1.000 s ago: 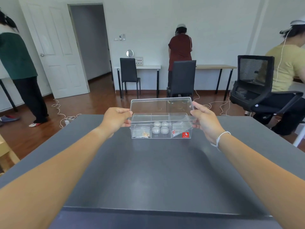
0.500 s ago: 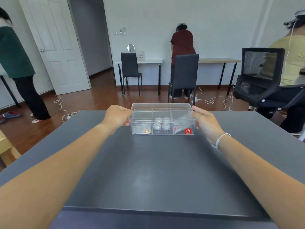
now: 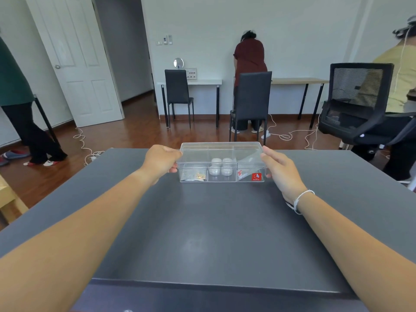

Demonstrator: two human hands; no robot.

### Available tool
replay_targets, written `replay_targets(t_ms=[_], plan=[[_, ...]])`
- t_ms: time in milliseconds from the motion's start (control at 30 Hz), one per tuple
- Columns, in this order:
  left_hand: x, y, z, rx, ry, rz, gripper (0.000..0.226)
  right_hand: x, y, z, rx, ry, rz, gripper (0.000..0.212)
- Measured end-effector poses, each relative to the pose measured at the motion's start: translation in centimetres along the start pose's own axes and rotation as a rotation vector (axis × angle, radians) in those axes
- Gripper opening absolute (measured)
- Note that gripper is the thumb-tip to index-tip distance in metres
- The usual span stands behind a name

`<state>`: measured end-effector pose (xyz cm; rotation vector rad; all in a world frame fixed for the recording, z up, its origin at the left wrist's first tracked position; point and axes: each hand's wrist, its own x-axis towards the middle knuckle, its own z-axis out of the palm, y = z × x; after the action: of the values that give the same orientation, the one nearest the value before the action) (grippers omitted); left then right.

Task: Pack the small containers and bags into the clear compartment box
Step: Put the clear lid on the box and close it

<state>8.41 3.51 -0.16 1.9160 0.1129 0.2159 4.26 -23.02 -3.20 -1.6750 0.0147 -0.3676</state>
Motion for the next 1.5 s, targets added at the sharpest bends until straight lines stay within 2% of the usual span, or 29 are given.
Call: replay_targets(t_ms=[233, 633, 800, 1000, 1100, 1200, 1400, 1500], plan=[[0.12, -0.20, 0.05, 0.018, -0.001, -0.020, 0.020, 0.15, 0.38, -0.18, -0.051, -0.025, 0.012, 0.035], [-0.05, -0.12, 0.49, -0.121, -0.013, -0.102, 0.013, -0.02, 0.43, -0.38, -0.075, 0.003, 0.001, 0.043], [0.03, 0.15, 0.52, -0.148, -0.007, -0.112, 0.009, -0.08, 0.46, -0.31, -0.090, 0.004, -0.010, 0.041], [0.22, 0.34, 0.54, -0.156, 0.034, -0.146, 0.014, 0.00, 0.69, -0.49, -0.108, 0.007, -0.023, 0.041], [0.24, 0.39, 0.62, -0.158, 0.040, -0.166, 0.007, 0.04, 0.82, -0.49, -0.112, 0.012, -0.030, 0.041], [0.36, 0.36, 0.64, -0.154, 0.038, -0.169, 0.014, 0.08, 0.88, -0.50, -0.122, 0.016, -0.024, 0.042], [0.21, 0.13, 0.56, -0.125, 0.013, -0.183, 0.010, -0.03, 0.81, -0.49, -0.137, 0.019, -0.016, 0.042], [0.17, 0.02, 0.60, -0.125, 0.000, -0.187, 0.017, -0.05, 0.80, -0.48, -0.131, 0.019, -0.019, 0.040]])
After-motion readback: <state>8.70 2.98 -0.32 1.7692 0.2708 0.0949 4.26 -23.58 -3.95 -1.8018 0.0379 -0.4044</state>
